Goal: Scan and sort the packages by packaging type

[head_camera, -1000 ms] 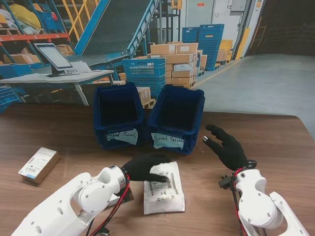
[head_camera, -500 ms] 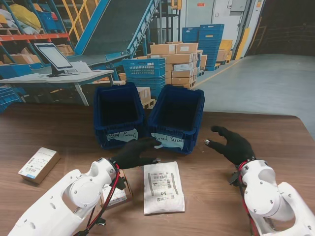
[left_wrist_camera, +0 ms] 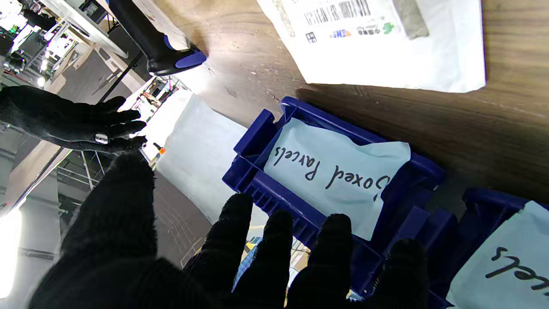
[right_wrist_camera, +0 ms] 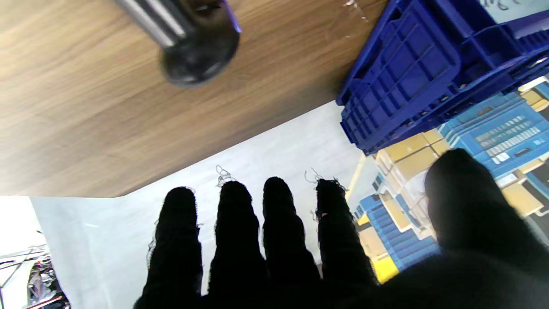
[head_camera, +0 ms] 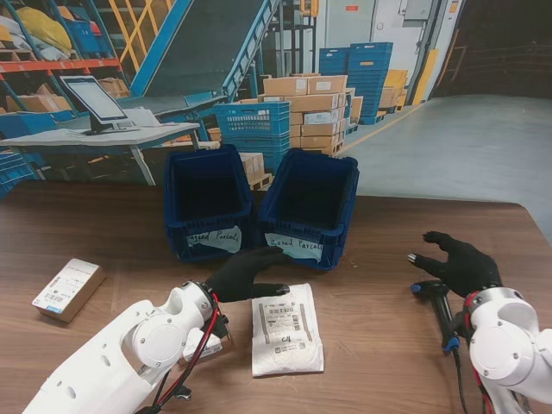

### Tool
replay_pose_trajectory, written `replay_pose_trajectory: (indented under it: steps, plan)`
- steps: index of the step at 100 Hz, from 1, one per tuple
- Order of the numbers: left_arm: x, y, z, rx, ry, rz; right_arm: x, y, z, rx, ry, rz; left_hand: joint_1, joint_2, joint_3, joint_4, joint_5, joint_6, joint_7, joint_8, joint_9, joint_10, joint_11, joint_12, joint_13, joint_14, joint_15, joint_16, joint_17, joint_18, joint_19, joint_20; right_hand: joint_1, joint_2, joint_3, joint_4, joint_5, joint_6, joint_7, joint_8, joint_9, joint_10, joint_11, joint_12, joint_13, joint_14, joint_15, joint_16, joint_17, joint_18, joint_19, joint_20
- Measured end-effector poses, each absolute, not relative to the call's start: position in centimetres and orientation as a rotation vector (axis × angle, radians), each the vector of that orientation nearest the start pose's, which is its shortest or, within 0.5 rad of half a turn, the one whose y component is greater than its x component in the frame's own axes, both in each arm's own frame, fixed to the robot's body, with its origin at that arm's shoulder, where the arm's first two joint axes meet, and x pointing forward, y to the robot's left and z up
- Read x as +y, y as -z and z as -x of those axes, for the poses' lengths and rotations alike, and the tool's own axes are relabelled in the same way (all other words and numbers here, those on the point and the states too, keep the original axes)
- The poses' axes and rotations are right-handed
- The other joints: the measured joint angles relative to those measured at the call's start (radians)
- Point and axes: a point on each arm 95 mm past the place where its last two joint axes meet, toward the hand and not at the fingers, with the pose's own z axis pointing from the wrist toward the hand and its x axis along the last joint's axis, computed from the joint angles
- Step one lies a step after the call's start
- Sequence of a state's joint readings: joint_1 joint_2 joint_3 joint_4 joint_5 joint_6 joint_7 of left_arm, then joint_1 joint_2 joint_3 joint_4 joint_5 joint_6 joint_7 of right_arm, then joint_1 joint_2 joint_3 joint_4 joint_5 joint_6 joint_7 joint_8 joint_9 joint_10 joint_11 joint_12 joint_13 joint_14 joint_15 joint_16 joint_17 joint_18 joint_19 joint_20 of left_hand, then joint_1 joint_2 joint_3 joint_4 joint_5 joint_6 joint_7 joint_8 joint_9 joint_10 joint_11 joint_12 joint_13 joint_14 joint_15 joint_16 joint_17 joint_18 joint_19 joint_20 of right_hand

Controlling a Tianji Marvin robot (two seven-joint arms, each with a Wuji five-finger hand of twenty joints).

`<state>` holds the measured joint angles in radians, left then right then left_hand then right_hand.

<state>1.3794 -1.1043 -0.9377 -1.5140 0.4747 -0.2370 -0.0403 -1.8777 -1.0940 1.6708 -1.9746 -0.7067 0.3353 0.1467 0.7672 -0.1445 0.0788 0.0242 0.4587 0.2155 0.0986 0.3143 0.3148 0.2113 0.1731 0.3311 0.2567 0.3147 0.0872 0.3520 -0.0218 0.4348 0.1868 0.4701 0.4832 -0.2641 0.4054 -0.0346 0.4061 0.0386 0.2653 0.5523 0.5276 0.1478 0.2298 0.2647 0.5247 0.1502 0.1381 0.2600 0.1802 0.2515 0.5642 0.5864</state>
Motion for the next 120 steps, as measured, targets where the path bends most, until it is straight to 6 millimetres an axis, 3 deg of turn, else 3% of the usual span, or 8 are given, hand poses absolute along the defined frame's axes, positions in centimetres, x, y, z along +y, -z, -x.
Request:
replay_pose_trajectory:
  steps: [43, 60, 120]
  plan:
    - [-11.0, 31.8, -40.5, 1.693, 2.046, 1.431, -16.3, 26.6, -34.6, 0.899, -1.128, -1.786, 0.000, 0.000, 0.000, 0.000, 0.000, 0.000, 0.000, 0.000, 0.000, 0.000, 0.000, 0.000, 0.000, 0.000, 0.000, 0.000, 0.000, 0.000, -0.011, 0.002, -0.064, 0.001, 0.012, 0.000, -0.001, 0.013, -0.015, 0.000, -0.026, 0.000, 0.000, 0.000, -0.023, 0.000, -0.008, 0.000, -0.015, 0.001, -0.014, 0.000]
    - [-11.3, 31.7, -41.0, 1.696, 2.044, 1.436, -17.1, 27.6, -35.0, 0.908, -1.083, -1.813, 0.000, 0.000, 0.000, 0.009, 0.000, 0.000, 0.000, 0.000, 0.000, 0.000, 0.000, 0.000, 0.000, 0.000, 0.000, 0.000, 0.000, 0.000, -0.011, 0.003, -0.085, 0.002, 0.013, 0.000, -0.044, 0.045, -0.028, 0.001, -0.048, 0.000, 0.000, 0.000, -0.035, 0.000, -0.010, 0.000, -0.025, 0.000, -0.016, 0.000]
    - [-12.1, 31.9, -41.5, 1.715, 2.055, 1.427, -18.9, 29.3, -34.6, 0.903, -0.922, -1.867, 0.000, 0.000, 0.000, 0.009, 0.000, 0.000, 0.000, 0.000, 0.000, 0.000, 0.000, 0.000, 0.000, 0.000, 0.000, 0.000, 0.000, 0.000, -0.011, 0.011, -0.095, 0.005, 0.054, 0.000, -0.044, 0.082, -0.049, 0.021, -0.069, -0.001, 0.000, 0.009, -0.045, 0.000, -0.012, 0.000, -0.027, 0.000, -0.024, 0.009]
